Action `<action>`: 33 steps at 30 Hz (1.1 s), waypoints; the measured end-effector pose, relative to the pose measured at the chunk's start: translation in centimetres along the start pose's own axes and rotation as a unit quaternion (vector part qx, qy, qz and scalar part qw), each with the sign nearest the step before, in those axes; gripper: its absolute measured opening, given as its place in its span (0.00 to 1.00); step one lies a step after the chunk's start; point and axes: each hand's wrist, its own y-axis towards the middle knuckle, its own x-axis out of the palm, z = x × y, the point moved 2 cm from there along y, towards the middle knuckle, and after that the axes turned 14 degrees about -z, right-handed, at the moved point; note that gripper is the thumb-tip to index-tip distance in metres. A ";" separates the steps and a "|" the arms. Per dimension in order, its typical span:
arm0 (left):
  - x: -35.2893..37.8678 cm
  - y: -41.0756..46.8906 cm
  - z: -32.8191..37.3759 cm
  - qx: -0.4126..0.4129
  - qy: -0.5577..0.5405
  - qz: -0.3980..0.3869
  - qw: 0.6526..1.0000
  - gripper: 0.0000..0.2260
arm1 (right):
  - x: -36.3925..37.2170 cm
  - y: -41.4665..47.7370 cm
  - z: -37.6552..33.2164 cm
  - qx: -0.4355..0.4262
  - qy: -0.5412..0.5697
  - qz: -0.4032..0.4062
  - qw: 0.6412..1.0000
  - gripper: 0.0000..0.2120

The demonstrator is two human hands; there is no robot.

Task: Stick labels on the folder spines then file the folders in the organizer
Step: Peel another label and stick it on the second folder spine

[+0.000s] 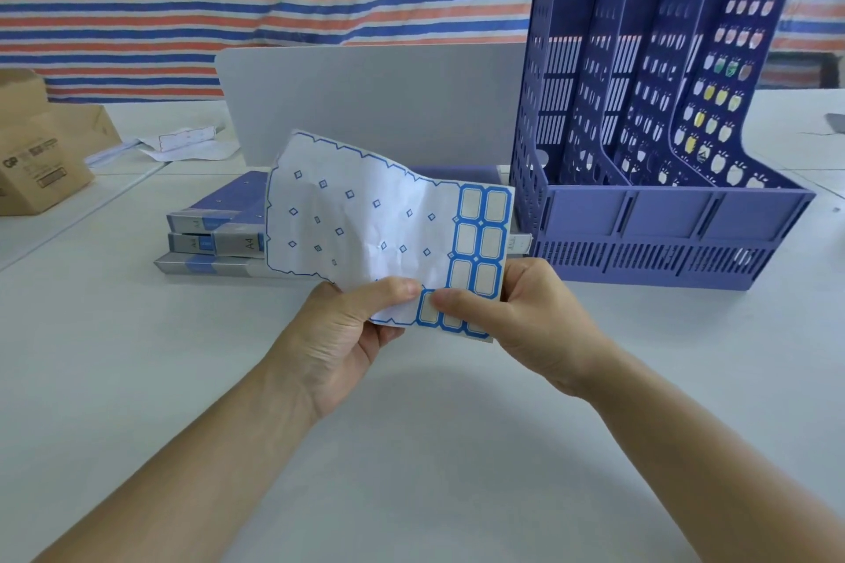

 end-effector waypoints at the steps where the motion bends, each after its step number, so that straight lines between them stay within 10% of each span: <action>1: 0.1 0.0 0.1 0.000 -0.005 0.007 1.000 0.10 | 0.1 -0.1 0.0 -0.011 -0.020 0.008 1.000 0.08; 11: -0.3 0.1 0.0 -0.067 -0.030 0.043 0.996 0.09 | 0.9 -0.1 0.0 -0.114 -0.122 0.008 0.986 0.08; 21: -0.3 -0.1 0.3 -0.087 -0.045 0.005 0.995 0.08 | 0.9 0.0 0.4 -0.089 0.098 -0.113 0.985 0.12; 33: -1.0 0.1 0.3 -0.058 -0.088 0.001 0.994 0.16 | 1.0 0.1 0.3 -0.054 0.043 -0.017 0.997 0.10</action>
